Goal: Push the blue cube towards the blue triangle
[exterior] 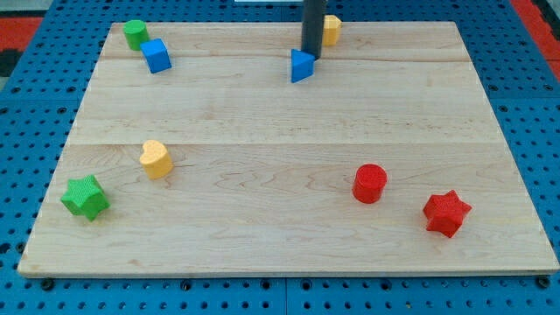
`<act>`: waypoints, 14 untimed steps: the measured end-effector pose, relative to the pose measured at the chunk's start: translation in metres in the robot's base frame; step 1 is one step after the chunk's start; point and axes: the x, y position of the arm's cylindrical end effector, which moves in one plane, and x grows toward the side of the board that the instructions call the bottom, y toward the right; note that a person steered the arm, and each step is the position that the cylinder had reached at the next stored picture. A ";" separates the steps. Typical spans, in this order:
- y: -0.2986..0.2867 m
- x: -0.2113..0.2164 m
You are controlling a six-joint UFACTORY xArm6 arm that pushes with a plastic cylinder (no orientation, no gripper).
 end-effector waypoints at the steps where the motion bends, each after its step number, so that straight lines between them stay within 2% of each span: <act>1: -0.001 0.028; 2: -0.057 0.008; 3: -0.108 -0.031; 5: -0.211 -0.050; 6: -0.239 -0.024; 7: -0.193 0.012; 8: -0.117 0.028; 9: -0.149 0.036; 11: -0.214 0.007; 12: -0.250 0.023; 13: -0.245 0.062; 14: -0.184 0.069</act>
